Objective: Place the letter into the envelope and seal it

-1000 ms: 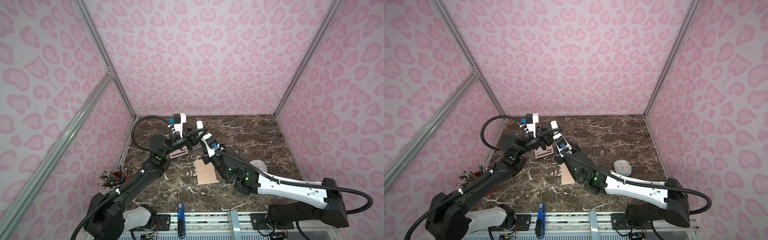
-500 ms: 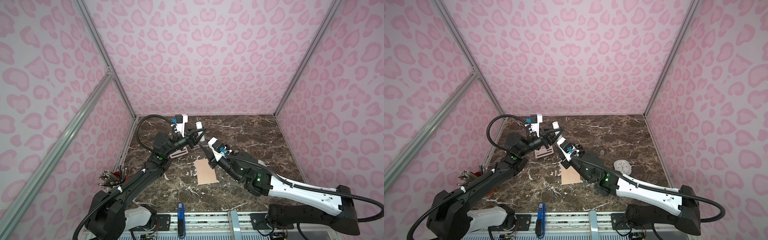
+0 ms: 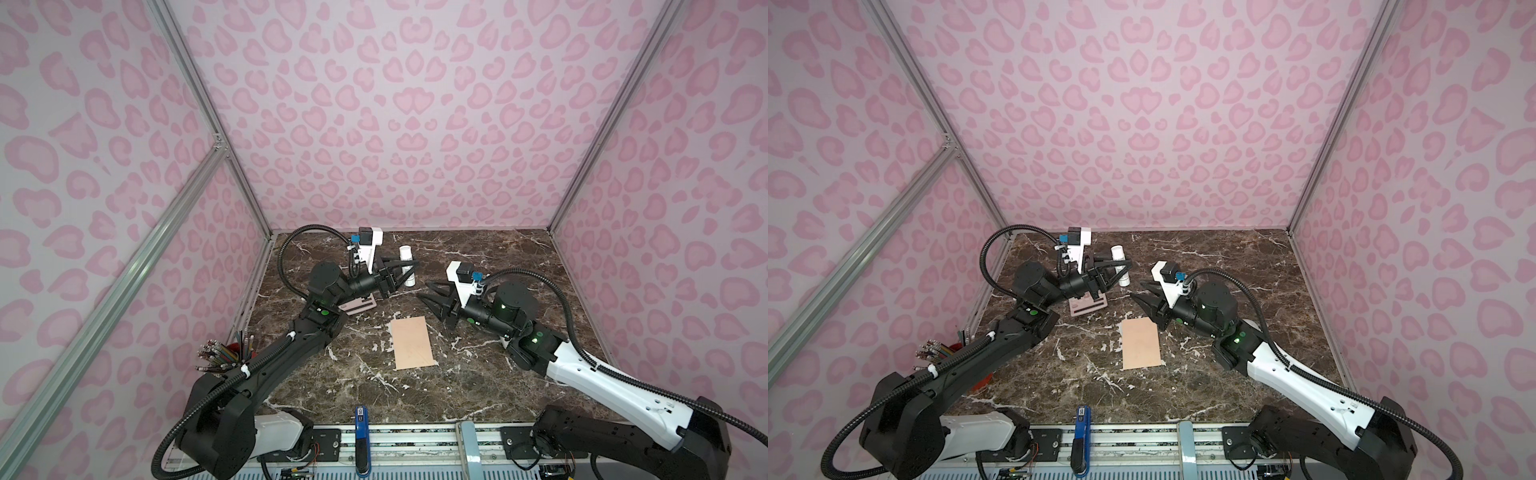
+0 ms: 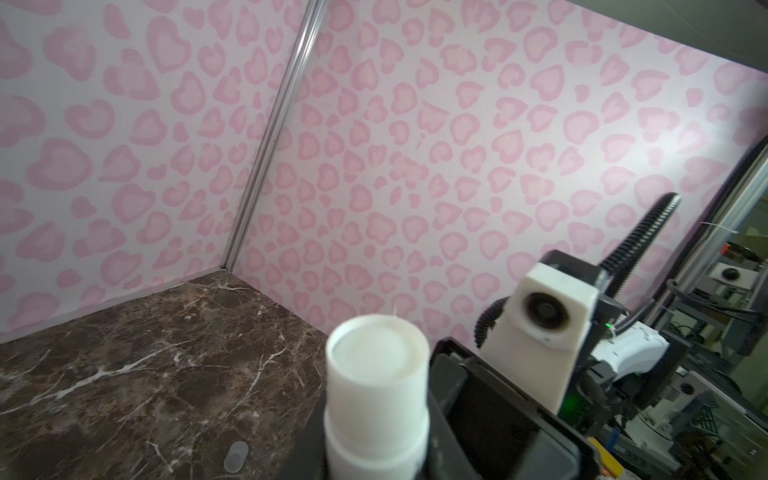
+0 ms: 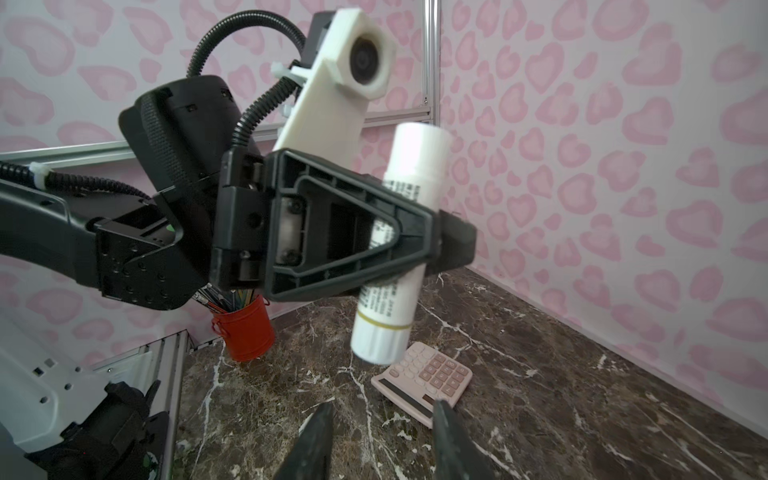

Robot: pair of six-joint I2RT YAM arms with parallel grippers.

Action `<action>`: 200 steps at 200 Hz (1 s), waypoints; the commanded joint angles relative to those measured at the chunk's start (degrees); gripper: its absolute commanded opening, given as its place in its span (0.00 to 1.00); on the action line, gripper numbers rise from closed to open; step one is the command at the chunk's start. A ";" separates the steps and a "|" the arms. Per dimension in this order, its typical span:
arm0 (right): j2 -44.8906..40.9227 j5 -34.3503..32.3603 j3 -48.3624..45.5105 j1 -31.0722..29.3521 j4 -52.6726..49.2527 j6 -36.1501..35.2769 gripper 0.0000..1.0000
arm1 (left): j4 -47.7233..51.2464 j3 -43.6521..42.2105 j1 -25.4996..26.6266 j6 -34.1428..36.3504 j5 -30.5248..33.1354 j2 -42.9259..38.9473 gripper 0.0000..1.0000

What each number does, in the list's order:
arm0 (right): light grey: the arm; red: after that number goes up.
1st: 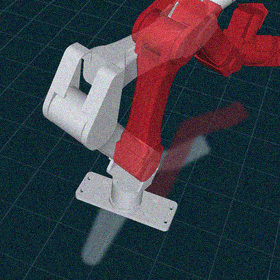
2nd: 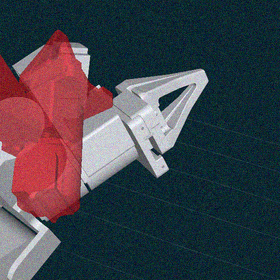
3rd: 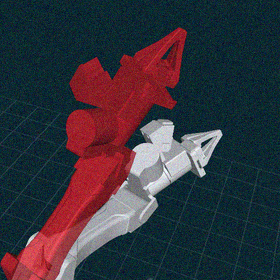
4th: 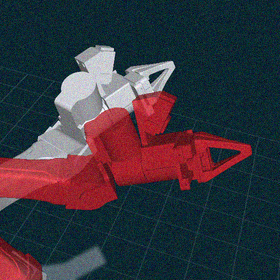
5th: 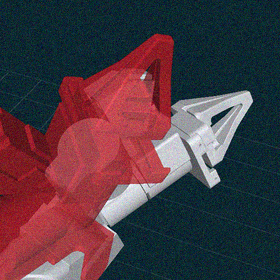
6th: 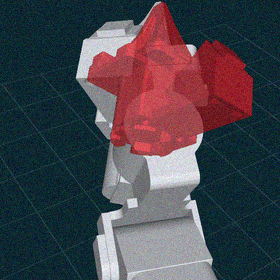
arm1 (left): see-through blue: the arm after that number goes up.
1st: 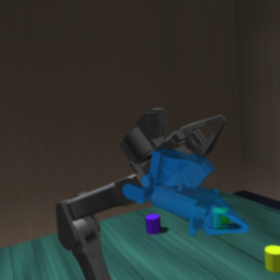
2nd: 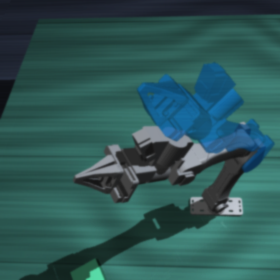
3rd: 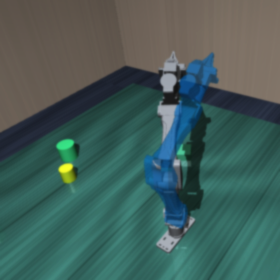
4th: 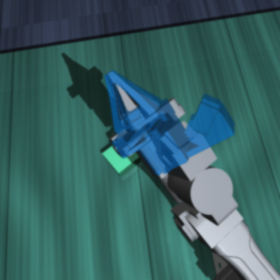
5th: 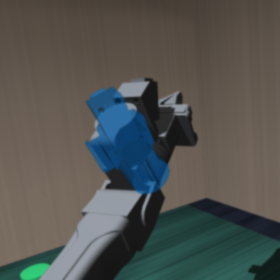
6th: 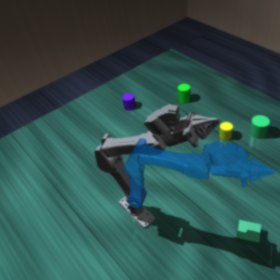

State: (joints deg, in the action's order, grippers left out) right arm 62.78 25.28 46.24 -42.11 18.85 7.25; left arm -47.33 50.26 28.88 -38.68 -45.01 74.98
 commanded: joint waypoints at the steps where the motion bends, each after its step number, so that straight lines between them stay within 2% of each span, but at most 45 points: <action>1: 1.23 9.23 -0.76 0.94 9.89 7.31 0.44 | -9.77 0.61 0.03 -5.14 -5.73 1.10 0.04; 58: 3.57 12.51 0.06 1.69 13.92 10.49 0.47 | -13.12 0.62 0.03 -7.47 -7.45 2.53 0.04; 133: 5.40 12.91 0.89 1.69 15.17 11.56 0.34 | -14.42 0.37 0.12 -7.99 -7.72 3.20 0.04; 200: 6.87 12.69 2.02 1.66 15.48 12.53 0.27 | -14.37 0.19 0.30 -7.60 -7.62 3.55 0.03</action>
State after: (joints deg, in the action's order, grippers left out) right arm 69.21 37.39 47.48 -40.34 31.70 19.59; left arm -59.92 50.35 29.02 -46.57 -52.18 78.43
